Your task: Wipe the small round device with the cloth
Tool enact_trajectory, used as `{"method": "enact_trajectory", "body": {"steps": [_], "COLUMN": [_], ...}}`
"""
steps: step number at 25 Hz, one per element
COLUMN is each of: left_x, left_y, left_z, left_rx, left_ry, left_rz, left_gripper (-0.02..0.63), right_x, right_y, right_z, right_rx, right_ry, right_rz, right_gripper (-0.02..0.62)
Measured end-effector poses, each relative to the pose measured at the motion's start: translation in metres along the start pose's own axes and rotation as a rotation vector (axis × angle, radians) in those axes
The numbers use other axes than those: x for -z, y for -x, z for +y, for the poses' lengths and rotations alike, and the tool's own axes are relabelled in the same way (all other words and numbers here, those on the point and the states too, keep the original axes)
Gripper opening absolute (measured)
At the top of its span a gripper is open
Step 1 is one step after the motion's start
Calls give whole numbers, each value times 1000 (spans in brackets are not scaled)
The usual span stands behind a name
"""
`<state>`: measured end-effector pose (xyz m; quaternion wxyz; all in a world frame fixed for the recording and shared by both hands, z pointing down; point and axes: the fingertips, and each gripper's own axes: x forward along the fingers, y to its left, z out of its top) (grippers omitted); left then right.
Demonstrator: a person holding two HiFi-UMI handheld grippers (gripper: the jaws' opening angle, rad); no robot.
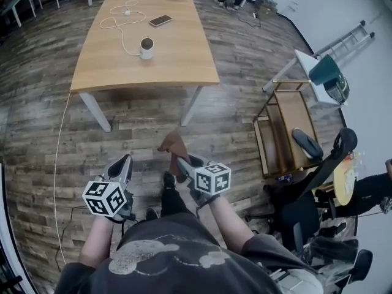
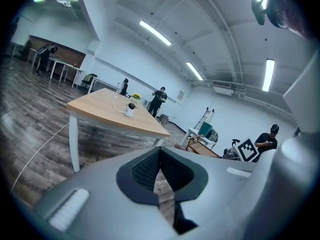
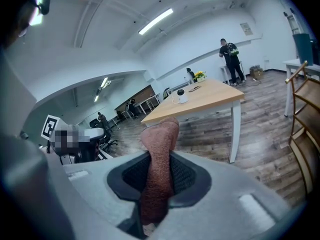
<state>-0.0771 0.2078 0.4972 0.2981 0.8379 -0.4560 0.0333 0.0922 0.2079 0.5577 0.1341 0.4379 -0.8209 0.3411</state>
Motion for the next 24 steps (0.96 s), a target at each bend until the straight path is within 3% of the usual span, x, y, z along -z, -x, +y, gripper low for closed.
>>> {"method": "enact_trajectory", "body": {"steps": [13, 18, 24], "left_x": [36, 30, 26], "left_y": [34, 31, 30], "left_z": [-17, -23, -30], "left_rx": [32, 62, 67], "left_ry": [-14, -41, -63], "left_rz": [37, 27, 13], "left_gripper": [18, 18, 18], "right_x": [47, 44, 40], "right_y": [32, 34, 32], "right_z": [22, 27, 36], "right_rx": [33, 60, 43], "right_ry": [-43, 30, 16], "right_rz": [-17, -28, -59], "right_gripper": [74, 74, 74]}}
